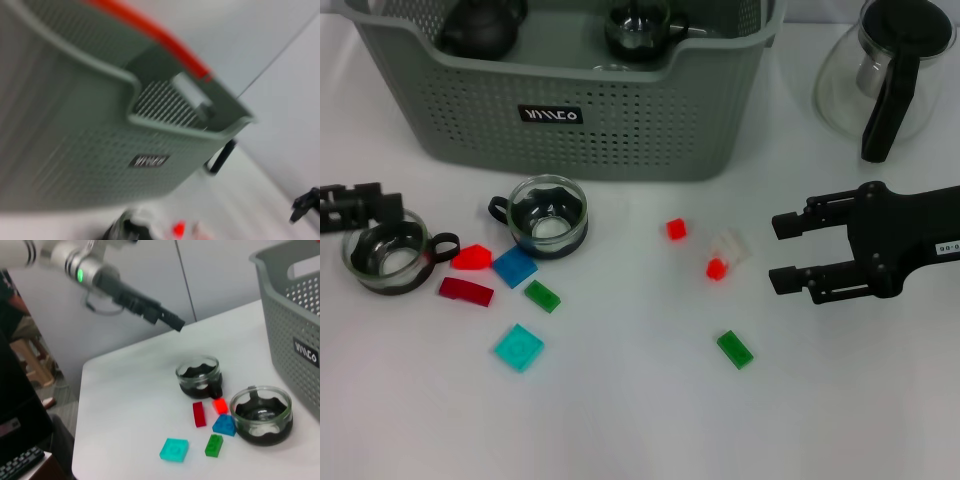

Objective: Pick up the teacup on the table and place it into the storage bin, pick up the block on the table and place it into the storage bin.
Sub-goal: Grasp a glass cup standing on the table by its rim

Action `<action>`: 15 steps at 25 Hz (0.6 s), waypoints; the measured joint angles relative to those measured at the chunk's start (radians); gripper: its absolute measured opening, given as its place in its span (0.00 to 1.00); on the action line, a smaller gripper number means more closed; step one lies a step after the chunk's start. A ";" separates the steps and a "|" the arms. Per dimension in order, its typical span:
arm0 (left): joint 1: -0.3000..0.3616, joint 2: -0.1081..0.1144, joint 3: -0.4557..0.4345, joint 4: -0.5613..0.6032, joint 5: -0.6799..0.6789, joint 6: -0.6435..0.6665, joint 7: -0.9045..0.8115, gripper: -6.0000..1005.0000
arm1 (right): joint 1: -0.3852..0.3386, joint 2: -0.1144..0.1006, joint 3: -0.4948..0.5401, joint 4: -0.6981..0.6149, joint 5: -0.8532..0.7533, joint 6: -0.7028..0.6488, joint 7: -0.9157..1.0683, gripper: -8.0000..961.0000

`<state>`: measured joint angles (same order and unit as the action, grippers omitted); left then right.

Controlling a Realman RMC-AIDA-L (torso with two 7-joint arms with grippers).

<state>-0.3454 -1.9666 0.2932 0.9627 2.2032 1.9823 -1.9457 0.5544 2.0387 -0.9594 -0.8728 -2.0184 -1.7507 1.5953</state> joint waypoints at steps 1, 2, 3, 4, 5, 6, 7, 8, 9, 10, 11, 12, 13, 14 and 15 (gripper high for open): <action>-0.003 0.009 0.039 0.045 0.003 0.001 -0.076 0.78 | 0.005 -0.001 0.000 0.002 -0.007 0.000 0.002 0.74; -0.009 0.020 0.082 0.093 0.010 0.001 -0.151 0.78 | 0.009 -0.001 0.001 0.003 -0.012 0.001 0.002 0.74; -0.015 0.027 0.120 0.138 0.023 0.000 -0.204 0.78 | 0.013 -0.001 0.001 0.004 -0.015 0.002 0.003 0.74; -0.025 0.032 0.151 0.189 0.050 -0.004 -0.256 0.78 | 0.016 0.000 0.002 0.004 -0.018 0.003 0.003 0.74; -0.041 0.036 0.180 0.243 0.089 -0.007 -0.303 0.78 | 0.020 0.002 0.002 0.004 -0.022 0.003 0.003 0.74; -0.057 0.037 0.197 0.278 0.128 -0.010 -0.327 0.78 | 0.022 0.004 0.002 0.003 -0.025 0.004 0.003 0.74; -0.080 0.038 0.212 0.315 0.184 -0.013 -0.353 0.78 | 0.023 0.005 0.002 0.003 -0.027 0.005 0.003 0.74; -0.107 0.036 0.226 0.343 0.245 -0.016 -0.370 0.78 | 0.025 0.006 0.001 0.003 -0.028 0.006 0.004 0.74; -0.134 0.031 0.237 0.362 0.300 -0.023 -0.372 0.78 | 0.026 0.006 0.001 0.003 -0.030 0.007 0.004 0.74; -0.158 0.025 0.247 0.379 0.348 -0.031 -0.367 0.78 | 0.027 0.006 0.001 0.003 -0.031 0.010 0.004 0.74; -0.175 0.012 0.256 0.391 0.379 -0.039 -0.348 0.78 | 0.027 0.006 0.001 0.003 -0.032 0.012 0.004 0.74; -0.187 -0.004 0.266 0.409 0.398 -0.052 -0.322 0.78 | 0.027 0.006 0.003 0.005 -0.033 0.015 0.004 0.74; -0.195 -0.028 0.281 0.430 0.414 -0.066 -0.289 0.78 | 0.027 0.006 0.004 0.006 -0.034 0.018 0.004 0.74; -0.197 -0.055 0.308 0.461 0.436 -0.094 -0.255 0.78 | 0.027 0.006 0.007 0.008 -0.034 0.019 0.004 0.74; -0.197 -0.077 0.342 0.482 0.464 -0.122 -0.236 0.78 | 0.027 0.006 0.009 0.009 -0.035 0.020 0.004 0.74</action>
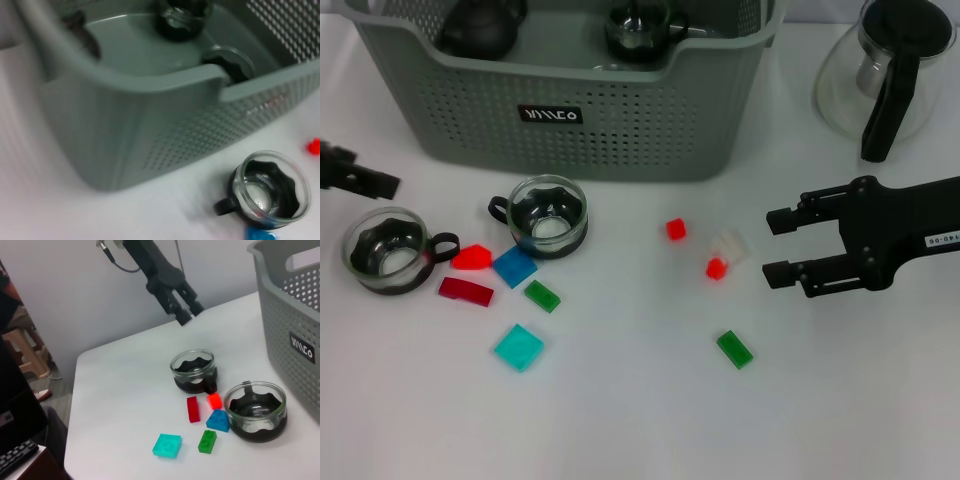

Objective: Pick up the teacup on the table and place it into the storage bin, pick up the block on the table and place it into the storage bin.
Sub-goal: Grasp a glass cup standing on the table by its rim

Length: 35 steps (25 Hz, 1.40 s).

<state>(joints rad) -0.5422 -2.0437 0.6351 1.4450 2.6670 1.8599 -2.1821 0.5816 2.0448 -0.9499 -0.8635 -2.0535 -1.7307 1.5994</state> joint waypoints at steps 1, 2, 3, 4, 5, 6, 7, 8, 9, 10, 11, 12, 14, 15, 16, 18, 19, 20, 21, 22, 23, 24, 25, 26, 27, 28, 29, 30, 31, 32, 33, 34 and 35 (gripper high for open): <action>0.002 -0.017 0.034 0.014 0.032 -0.026 0.005 0.77 | 0.000 0.000 0.003 0.001 0.000 0.000 0.000 0.74; 0.001 -0.030 0.075 0.019 0.078 -0.056 0.000 0.76 | 0.000 0.000 0.004 0.001 -0.001 0.001 0.000 0.74; 0.000 -0.042 0.112 0.022 0.123 -0.083 -0.008 0.75 | 0.000 0.000 0.005 0.002 0.000 0.001 0.000 0.74; -0.001 -0.051 0.143 0.021 0.152 -0.099 -0.017 0.74 | 0.000 0.000 0.005 0.002 0.000 0.001 0.000 0.75; -0.001 -0.058 0.176 0.018 0.173 -0.115 -0.029 0.74 | 0.000 0.000 0.006 0.002 0.000 0.001 0.000 0.75; 0.000 -0.064 0.208 0.014 0.187 -0.129 -0.045 0.73 | 0.000 0.000 0.006 0.002 0.001 0.002 0.000 0.75; 0.003 -0.062 0.236 0.009 0.187 -0.133 -0.058 0.73 | 0.000 0.000 0.007 0.002 0.001 0.002 0.000 0.74; 0.006 -0.058 0.261 0.002 0.187 -0.137 -0.072 0.73 | 0.001 0.000 0.007 0.002 0.001 0.003 -0.002 0.74; 0.010 -0.046 0.298 -0.018 0.188 -0.147 -0.100 0.73 | 0.001 0.001 0.008 0.003 0.001 0.003 -0.004 0.74; 0.010 -0.044 0.302 -0.023 0.189 -0.149 -0.103 0.73 | 0.002 0.001 0.008 0.003 0.001 0.003 -0.005 0.74; 0.011 -0.036 0.316 -0.044 0.189 -0.158 -0.116 0.73 | 0.003 0.001 0.008 0.003 0.000 0.003 -0.005 0.74; 0.012 -0.029 0.328 -0.067 0.189 -0.168 -0.126 0.73 | 0.003 0.002 0.008 0.004 0.000 0.003 -0.006 0.74; 0.012 -0.017 0.342 -0.115 0.190 -0.193 -0.146 0.73 | 0.004 0.002 0.008 0.004 -0.001 0.004 -0.006 0.74; 0.011 -0.012 0.345 -0.140 0.190 -0.209 -0.158 0.73 | 0.004 0.003 0.008 0.004 -0.001 0.005 -0.007 0.74; 0.010 -0.008 0.347 -0.159 0.190 -0.220 -0.166 0.73 | 0.003 0.003 0.009 0.005 -0.001 0.005 -0.007 0.74; 0.006 0.005 0.346 -0.220 0.190 -0.262 -0.192 0.72 | 0.001 0.003 0.014 0.005 -0.001 0.005 -0.008 0.74; 0.005 0.009 0.347 -0.236 0.190 -0.271 -0.197 0.72 | 0.001 0.003 0.016 0.005 -0.001 0.005 -0.008 0.74; 0.004 0.010 0.348 -0.245 0.191 -0.277 -0.200 0.72 | 0.001 0.003 0.018 0.005 -0.001 0.005 -0.009 0.74; 0.001 0.013 0.350 -0.265 0.191 -0.288 -0.204 0.72 | 0.001 0.003 0.019 0.005 -0.001 0.005 -0.009 0.74; -0.001 0.015 0.351 -0.276 0.191 -0.296 -0.206 0.72 | 0.001 0.003 0.019 0.005 -0.001 0.005 -0.009 0.74; -0.003 0.015 0.352 -0.287 0.191 -0.304 -0.207 0.72 | 0.001 0.003 0.019 0.005 -0.001 0.005 -0.010 0.74; -0.004 0.016 0.354 -0.297 0.191 -0.312 -0.208 0.72 | 0.001 0.003 0.019 0.005 -0.001 0.005 -0.010 0.74; -0.005 0.015 0.357 -0.305 0.191 -0.318 -0.210 0.72 | 0.001 0.003 0.019 0.005 -0.001 0.005 -0.010 0.74; -0.006 0.015 0.361 -0.311 0.192 -0.325 -0.219 0.71 | 0.001 0.003 0.019 0.005 -0.001 0.005 -0.010 0.74; -0.006 0.015 0.364 -0.317 0.192 -0.334 -0.234 0.69 | 0.001 0.003 0.019 0.005 -0.001 0.005 -0.010 0.74; -0.009 0.017 0.366 -0.322 0.192 -0.341 -0.249 0.68 | 0.001 0.003 0.019 0.005 -0.001 0.005 -0.010 0.74; -0.012 0.019 0.367 -0.329 0.192 -0.349 -0.268 0.67 | 0.001 0.003 0.019 0.005 -0.001 0.005 -0.010 0.74; -0.016 0.023 0.367 -0.337 0.192 -0.355 -0.285 0.66 | 0.001 0.003 0.019 0.006 -0.001 0.005 -0.010 0.74; -0.019 0.026 0.367 -0.344 0.192 -0.357 -0.294 0.64 | 0.001 0.003 0.019 0.006 -0.001 0.005 -0.010 0.74; -0.022 0.029 0.367 -0.351 0.192 -0.358 -0.299 0.63 | 0.001 0.004 0.019 0.006 -0.001 0.005 -0.010 0.74; -0.024 0.030 0.366 -0.356 0.192 -0.359 -0.302 0.62 | 0.001 0.005 0.019 0.006 -0.001 0.005 -0.010 0.74; -0.025 0.031 0.365 -0.358 0.192 -0.359 -0.303 0.61 | 0.000 0.006 0.019 0.006 -0.002 0.005 -0.010 0.74; -0.026 0.032 0.365 -0.360 0.192 -0.359 -0.303 0.59 | 0.000 0.006 0.019 0.006 -0.002 0.005 -0.010 0.74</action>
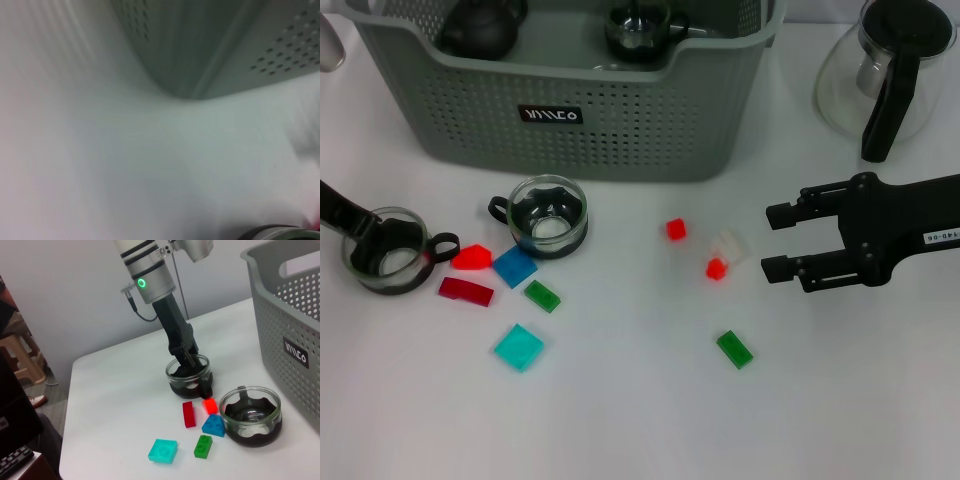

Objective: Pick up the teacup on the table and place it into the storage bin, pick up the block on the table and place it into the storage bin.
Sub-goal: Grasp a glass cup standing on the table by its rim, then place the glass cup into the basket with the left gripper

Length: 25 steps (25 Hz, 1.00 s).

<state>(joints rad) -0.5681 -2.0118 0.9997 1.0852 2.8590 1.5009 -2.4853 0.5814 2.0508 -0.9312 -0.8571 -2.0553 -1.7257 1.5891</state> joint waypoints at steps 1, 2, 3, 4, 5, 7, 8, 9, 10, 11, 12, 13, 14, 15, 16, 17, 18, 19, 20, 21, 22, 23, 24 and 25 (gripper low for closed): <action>0.000 0.000 0.000 -0.001 0.000 0.001 0.000 0.58 | 0.000 0.000 0.000 0.000 0.000 0.000 0.000 0.74; 0.000 0.001 -0.001 -0.001 0.000 0.001 -0.001 0.53 | -0.001 0.000 0.000 0.000 -0.001 0.000 0.000 0.74; 0.000 0.001 -0.001 -0.002 0.000 0.002 -0.001 0.47 | -0.002 0.000 0.000 0.000 -0.001 0.000 0.000 0.74; 0.000 0.002 -0.001 -0.006 0.000 0.003 -0.001 0.42 | -0.002 0.000 0.000 0.000 -0.001 0.000 0.000 0.74; 0.000 0.003 -0.002 -0.008 0.000 0.003 -0.001 0.36 | -0.003 0.000 0.000 0.000 -0.001 0.000 0.000 0.74; 0.000 0.003 -0.003 -0.012 0.000 0.003 -0.002 0.28 | -0.004 0.000 0.000 0.000 -0.001 -0.001 0.000 0.74; 0.002 0.004 -0.003 -0.013 0.000 0.001 -0.004 0.26 | -0.004 0.000 0.000 0.000 -0.001 -0.002 0.000 0.74; 0.003 0.004 -0.004 -0.012 0.000 0.000 -0.005 0.23 | -0.005 0.000 0.000 0.000 -0.001 -0.003 0.000 0.74; 0.005 0.004 -0.005 -0.010 0.000 0.001 -0.007 0.21 | -0.005 0.000 0.000 0.000 -0.001 -0.003 0.000 0.74; 0.006 0.004 -0.009 -0.007 0.000 0.002 -0.008 0.19 | -0.005 0.000 0.000 0.000 -0.001 -0.003 0.000 0.74; 0.006 0.004 -0.017 -0.005 0.000 0.008 -0.007 0.16 | -0.005 0.000 0.000 0.000 -0.001 -0.004 0.000 0.74; 0.005 0.004 -0.032 -0.003 0.000 0.017 -0.004 0.14 | -0.005 0.000 0.000 0.000 -0.001 -0.004 0.000 0.74; 0.002 0.005 -0.049 -0.003 0.000 0.023 0.001 0.11 | -0.005 0.000 0.000 0.000 -0.001 -0.004 0.000 0.74; -0.005 0.005 -0.092 -0.006 -0.002 0.038 0.017 0.10 | -0.005 0.000 0.001 0.000 -0.001 -0.004 0.000 0.74; -0.012 0.006 -0.129 -0.011 -0.006 0.053 0.032 0.09 | -0.005 0.000 0.002 0.000 -0.001 -0.003 0.000 0.74; -0.022 0.009 -0.185 -0.021 -0.018 0.079 0.061 0.07 | -0.005 0.000 0.003 0.000 0.000 -0.003 -0.001 0.74; -0.035 0.015 -0.255 -0.037 -0.035 0.110 0.093 0.06 | -0.005 0.000 0.004 0.000 -0.001 -0.003 -0.001 0.74; -0.049 0.029 -0.335 -0.064 -0.066 0.158 0.144 0.05 | -0.005 0.000 0.005 0.000 0.000 -0.004 -0.001 0.74; -0.064 0.053 -0.423 -0.116 -0.100 0.206 0.196 0.05 | -0.005 0.001 0.005 0.000 0.000 -0.004 -0.002 0.74; -0.076 0.076 -0.490 -0.169 -0.131 0.249 0.245 0.05 | -0.005 0.002 0.006 0.000 0.000 -0.004 -0.002 0.74; -0.086 0.109 -0.558 -0.247 -0.160 0.289 0.294 0.05 | -0.005 0.002 0.007 0.000 0.000 -0.005 -0.002 0.74; -0.095 0.136 -0.611 -0.314 -0.182 0.320 0.334 0.05 | -0.005 0.003 0.008 0.000 0.000 -0.005 -0.002 0.74; -0.100 0.164 -0.671 -0.387 -0.198 0.351 0.383 0.05 | -0.005 0.003 0.009 0.000 0.000 -0.006 -0.002 0.74; -0.100 0.171 -0.706 -0.416 -0.208 0.369 0.413 0.05 | -0.005 0.003 0.010 0.000 0.000 -0.007 -0.002 0.74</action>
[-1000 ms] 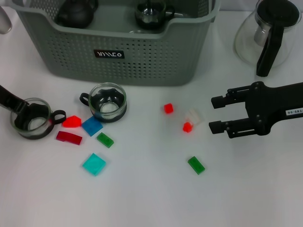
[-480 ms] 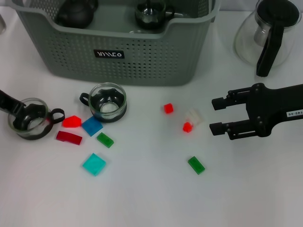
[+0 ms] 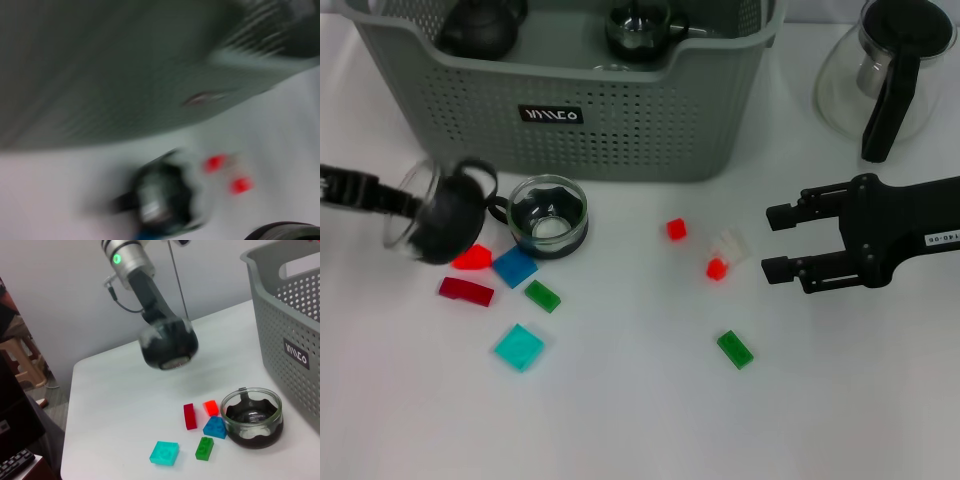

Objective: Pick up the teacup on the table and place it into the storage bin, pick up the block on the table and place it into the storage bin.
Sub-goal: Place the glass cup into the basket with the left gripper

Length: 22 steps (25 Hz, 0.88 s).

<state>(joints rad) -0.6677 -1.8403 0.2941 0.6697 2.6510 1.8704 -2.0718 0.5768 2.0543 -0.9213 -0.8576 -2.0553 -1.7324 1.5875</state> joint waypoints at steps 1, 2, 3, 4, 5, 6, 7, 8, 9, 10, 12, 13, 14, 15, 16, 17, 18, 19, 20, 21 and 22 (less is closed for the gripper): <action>0.003 0.006 -0.049 -0.032 -0.014 0.033 0.044 0.05 | 0.000 0.000 0.000 0.000 0.000 0.000 0.000 0.74; 0.010 0.005 -0.101 -0.055 -0.046 0.081 0.095 0.05 | 0.000 0.001 0.000 0.000 0.000 0.000 0.000 0.74; 0.014 0.002 -0.121 -0.069 -0.070 0.108 0.115 0.05 | 0.000 0.001 0.000 0.000 0.000 0.000 0.000 0.74; 0.020 -0.004 -0.144 -0.094 -0.122 0.146 0.140 0.05 | 0.000 0.001 0.001 0.000 0.000 0.000 0.000 0.74; 0.024 -0.009 -0.152 -0.117 -0.164 0.164 0.149 0.05 | 0.002 0.001 0.001 0.000 0.000 0.000 -0.001 0.74; 0.028 -0.015 -0.153 -0.132 -0.220 0.170 0.149 0.05 | 0.002 0.002 0.001 0.000 0.000 0.001 -0.001 0.74; 0.030 -0.022 -0.154 -0.146 -0.272 0.172 0.145 0.05 | 0.003 0.004 0.002 0.000 0.000 0.002 -0.001 0.74; 0.030 -0.025 -0.160 -0.155 -0.329 0.171 0.141 0.05 | 0.004 0.004 0.003 0.001 0.000 0.002 -0.001 0.74; 0.029 -0.029 -0.165 -0.165 -0.399 0.167 0.131 0.05 | 0.007 0.004 0.004 0.004 -0.001 0.002 -0.001 0.74; 0.024 -0.030 -0.169 -0.171 -0.454 0.161 0.119 0.05 | 0.009 0.003 0.005 0.007 0.000 0.002 -0.001 0.74; 0.008 -0.031 -0.172 -0.179 -0.561 0.128 0.069 0.05 | 0.013 0.002 0.006 0.011 0.000 0.002 -0.003 0.74; -0.004 -0.031 -0.174 -0.179 -0.612 0.097 0.028 0.05 | 0.014 0.002 0.006 0.012 0.000 0.001 -0.003 0.74; -0.017 -0.030 -0.176 -0.179 -0.662 0.053 -0.007 0.05 | 0.014 0.002 0.006 0.012 0.000 0.001 -0.004 0.74; -0.029 -0.030 -0.176 -0.178 -0.698 0.013 -0.030 0.05 | 0.014 0.002 0.006 0.012 0.000 0.002 -0.005 0.74; -0.041 -0.029 -0.176 -0.176 -0.734 -0.040 -0.049 0.05 | 0.014 0.003 0.006 0.013 -0.001 0.004 -0.006 0.74; -0.052 -0.029 -0.166 -0.170 -0.756 -0.107 -0.063 0.05 | 0.014 0.004 0.006 0.013 -0.001 0.006 -0.009 0.74; -0.063 -0.029 -0.151 -0.162 -0.768 -0.161 -0.073 0.06 | 0.013 0.005 0.006 0.013 -0.001 0.007 -0.012 0.74; -0.074 -0.027 -0.116 -0.149 -0.765 -0.215 -0.086 0.06 | 0.011 0.005 0.006 0.013 -0.001 0.008 -0.015 0.74; -0.088 -0.022 -0.059 -0.127 -0.754 -0.290 -0.108 0.06 | 0.008 0.005 0.007 0.013 -0.001 0.008 -0.017 0.74; -0.100 -0.017 0.011 -0.102 -0.740 -0.350 -0.134 0.06 | 0.006 0.005 0.010 0.013 0.000 0.008 -0.017 0.74; -0.109 -0.013 0.108 -0.064 -0.717 -0.419 -0.175 0.06 | 0.006 0.005 0.011 0.013 0.000 0.008 -0.018 0.74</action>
<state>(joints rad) -0.7768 -1.8536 0.4022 0.6059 1.9341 1.4519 -2.2472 0.5823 2.0595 -0.9099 -0.8441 -2.0556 -1.7241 1.5699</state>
